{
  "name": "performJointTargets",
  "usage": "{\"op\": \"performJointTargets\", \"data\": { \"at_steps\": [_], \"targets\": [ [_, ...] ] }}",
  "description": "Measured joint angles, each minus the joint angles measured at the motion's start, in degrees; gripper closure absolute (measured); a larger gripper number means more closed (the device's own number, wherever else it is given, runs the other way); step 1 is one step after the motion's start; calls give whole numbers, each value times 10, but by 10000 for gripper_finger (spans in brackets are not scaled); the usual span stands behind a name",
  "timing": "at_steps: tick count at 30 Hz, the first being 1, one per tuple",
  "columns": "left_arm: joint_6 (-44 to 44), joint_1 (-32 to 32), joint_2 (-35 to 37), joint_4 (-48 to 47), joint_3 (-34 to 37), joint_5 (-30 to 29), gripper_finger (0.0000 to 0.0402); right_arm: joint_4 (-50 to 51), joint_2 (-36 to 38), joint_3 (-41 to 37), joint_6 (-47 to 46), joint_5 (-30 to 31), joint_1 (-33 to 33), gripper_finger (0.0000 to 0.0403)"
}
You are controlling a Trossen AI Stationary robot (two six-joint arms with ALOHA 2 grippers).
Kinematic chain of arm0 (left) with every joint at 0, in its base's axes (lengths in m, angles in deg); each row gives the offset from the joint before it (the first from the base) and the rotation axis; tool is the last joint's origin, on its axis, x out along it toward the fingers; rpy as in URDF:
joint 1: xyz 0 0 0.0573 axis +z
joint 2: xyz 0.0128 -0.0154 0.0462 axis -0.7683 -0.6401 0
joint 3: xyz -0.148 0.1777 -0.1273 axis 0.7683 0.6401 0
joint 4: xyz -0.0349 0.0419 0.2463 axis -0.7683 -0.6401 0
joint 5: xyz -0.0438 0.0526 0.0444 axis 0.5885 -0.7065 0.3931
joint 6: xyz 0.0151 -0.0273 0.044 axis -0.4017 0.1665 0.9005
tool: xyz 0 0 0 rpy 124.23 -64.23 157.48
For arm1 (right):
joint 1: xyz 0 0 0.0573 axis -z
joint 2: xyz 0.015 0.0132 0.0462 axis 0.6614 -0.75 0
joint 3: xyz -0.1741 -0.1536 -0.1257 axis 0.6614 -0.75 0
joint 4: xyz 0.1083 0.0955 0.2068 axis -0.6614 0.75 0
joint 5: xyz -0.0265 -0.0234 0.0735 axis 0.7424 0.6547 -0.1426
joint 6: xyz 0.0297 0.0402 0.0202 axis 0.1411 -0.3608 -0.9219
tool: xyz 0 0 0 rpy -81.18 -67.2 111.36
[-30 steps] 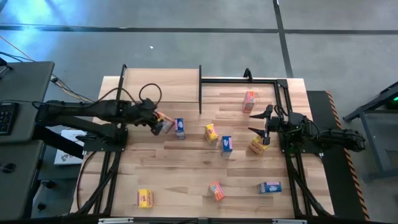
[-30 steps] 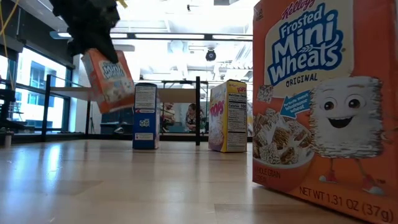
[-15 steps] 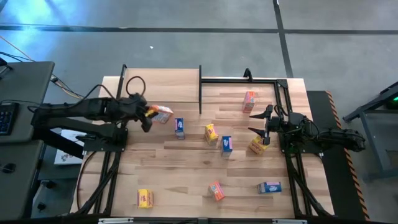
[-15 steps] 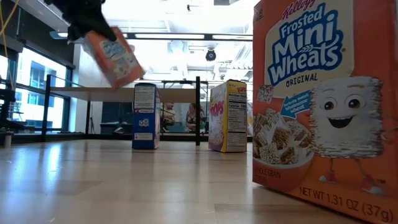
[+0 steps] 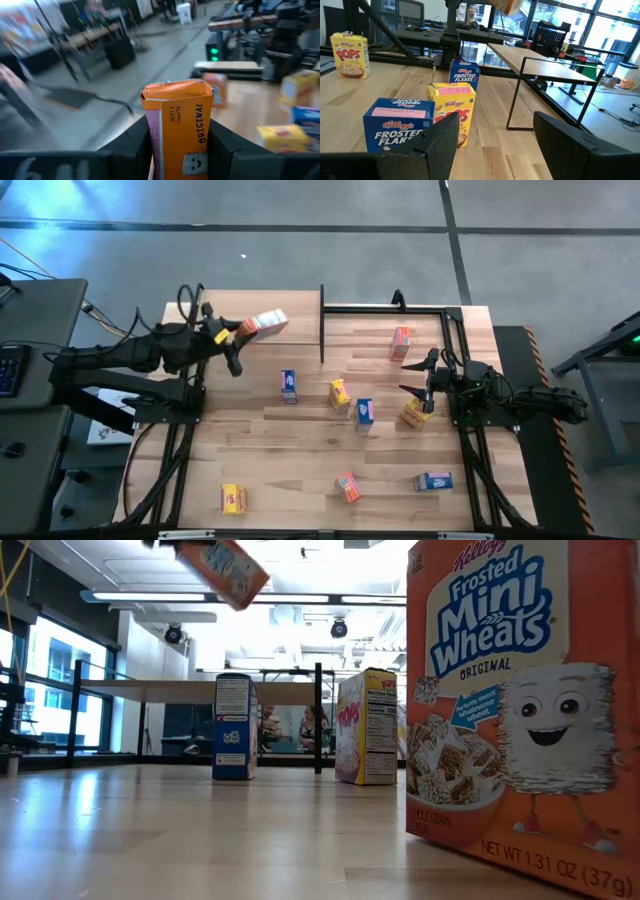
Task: Stack cereal on shelf
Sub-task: Put the middle left orange cereal box on the shelf
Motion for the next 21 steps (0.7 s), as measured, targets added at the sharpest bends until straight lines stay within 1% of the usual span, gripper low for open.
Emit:
{"op": "performJointTargets", "data": {
  "at_steps": [5,8,13,17,21],
  "targets": [
    [96,5,-33,31,-50,-58,281,0,0,0,0,0,0,155],
    [143,21,-59,33,-86,-62,281,0,0,0,0,0,0,155],
    [193,62,-114,29,-139,-61,281,0,0,0,0,0,0,155],
    [221,109,-161,28,-181,-35,281,0,0,0,0,0,0,155],
    [227,157,-209,27,-223,15,281,0,0,0,0,0,0,155]
  ]
}}
